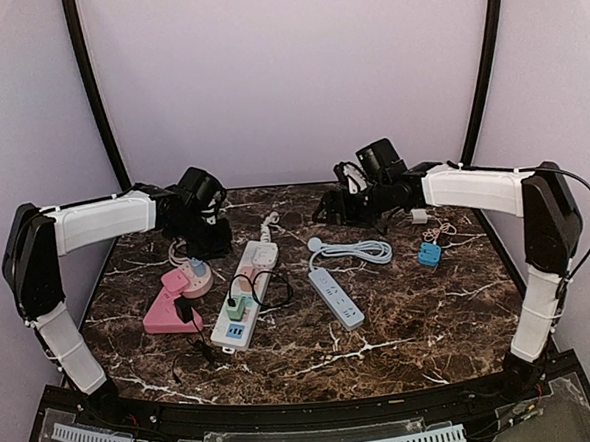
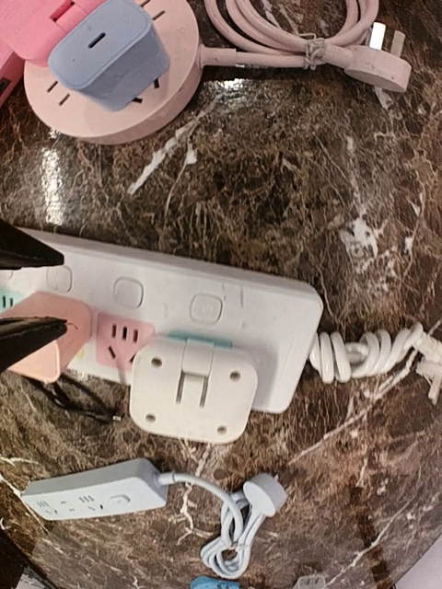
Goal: Pull the plug off the socket
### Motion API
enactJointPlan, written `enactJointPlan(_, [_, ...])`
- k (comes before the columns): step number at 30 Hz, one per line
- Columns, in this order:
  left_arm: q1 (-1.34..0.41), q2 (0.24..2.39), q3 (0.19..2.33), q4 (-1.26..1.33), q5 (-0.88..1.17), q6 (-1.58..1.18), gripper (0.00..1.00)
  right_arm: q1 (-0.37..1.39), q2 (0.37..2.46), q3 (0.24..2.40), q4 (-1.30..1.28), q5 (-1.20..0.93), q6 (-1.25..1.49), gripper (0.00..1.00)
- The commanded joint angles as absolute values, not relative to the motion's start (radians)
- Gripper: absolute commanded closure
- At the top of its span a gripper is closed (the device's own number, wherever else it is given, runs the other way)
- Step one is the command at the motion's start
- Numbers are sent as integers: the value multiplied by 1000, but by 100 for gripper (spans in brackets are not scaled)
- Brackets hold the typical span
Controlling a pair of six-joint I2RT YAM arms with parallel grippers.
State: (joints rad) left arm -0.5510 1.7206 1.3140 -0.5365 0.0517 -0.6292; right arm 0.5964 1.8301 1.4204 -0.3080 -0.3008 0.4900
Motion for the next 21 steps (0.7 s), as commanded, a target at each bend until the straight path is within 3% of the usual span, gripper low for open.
enactJointPlan(1, [-524, 1767, 1313, -603, 29, -579, 82, 665, 1894, 1491, -281, -330, 528, 13])
enactJointPlan(21, [-598, 1805, 1154, -555, 37, -641, 91, 778, 2211, 1766, -255, -429, 622, 14])
